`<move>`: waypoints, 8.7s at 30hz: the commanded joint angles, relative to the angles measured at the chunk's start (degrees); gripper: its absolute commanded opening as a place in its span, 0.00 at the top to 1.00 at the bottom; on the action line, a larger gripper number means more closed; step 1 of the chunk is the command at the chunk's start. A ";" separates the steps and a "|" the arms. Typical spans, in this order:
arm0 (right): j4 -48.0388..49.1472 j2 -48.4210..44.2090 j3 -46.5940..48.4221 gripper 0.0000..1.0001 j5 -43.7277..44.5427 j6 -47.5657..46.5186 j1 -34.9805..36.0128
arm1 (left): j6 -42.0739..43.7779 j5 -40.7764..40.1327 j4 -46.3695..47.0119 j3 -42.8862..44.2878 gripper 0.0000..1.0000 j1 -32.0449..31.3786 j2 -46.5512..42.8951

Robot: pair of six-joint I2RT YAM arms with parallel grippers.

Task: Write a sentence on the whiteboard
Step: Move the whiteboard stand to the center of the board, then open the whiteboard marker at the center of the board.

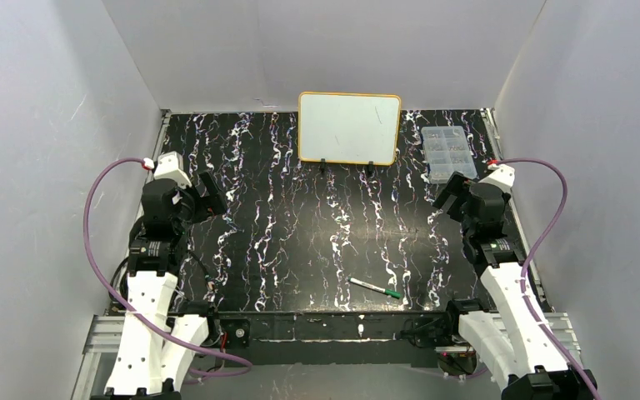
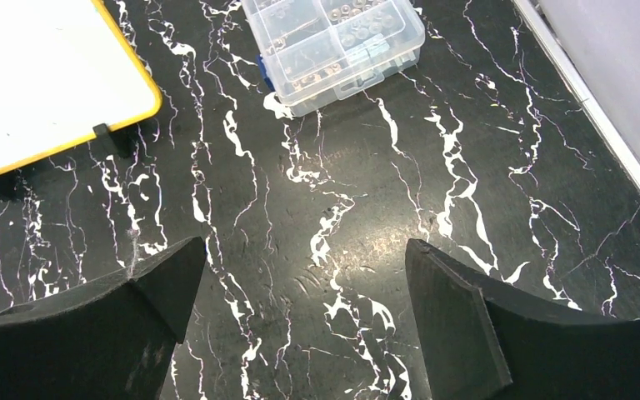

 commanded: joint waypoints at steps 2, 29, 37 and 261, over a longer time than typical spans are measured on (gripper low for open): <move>0.68 -1.10 2.11 0.01 -2.06 -1.77 -0.15 | -0.27 -0.21 0.15 -0.14 0.02 0.21 0.42; 5.29 40.22 20.07 0.41 -4.24 1.42 17.51 | 0.85 5.66 5.76 4.77 0.02 0.21 13.20; 15.38 55.01 26.68 0.46 0.23 0.46 21.37 | 2.02 5.38 5.40 4.93 0.02 0.21 13.99; 40.09 13.13 7.78 0.99 3.08 18.70 59.35 | -22.22 32.30 29.17 -7.54 0.58 -40.65 6.76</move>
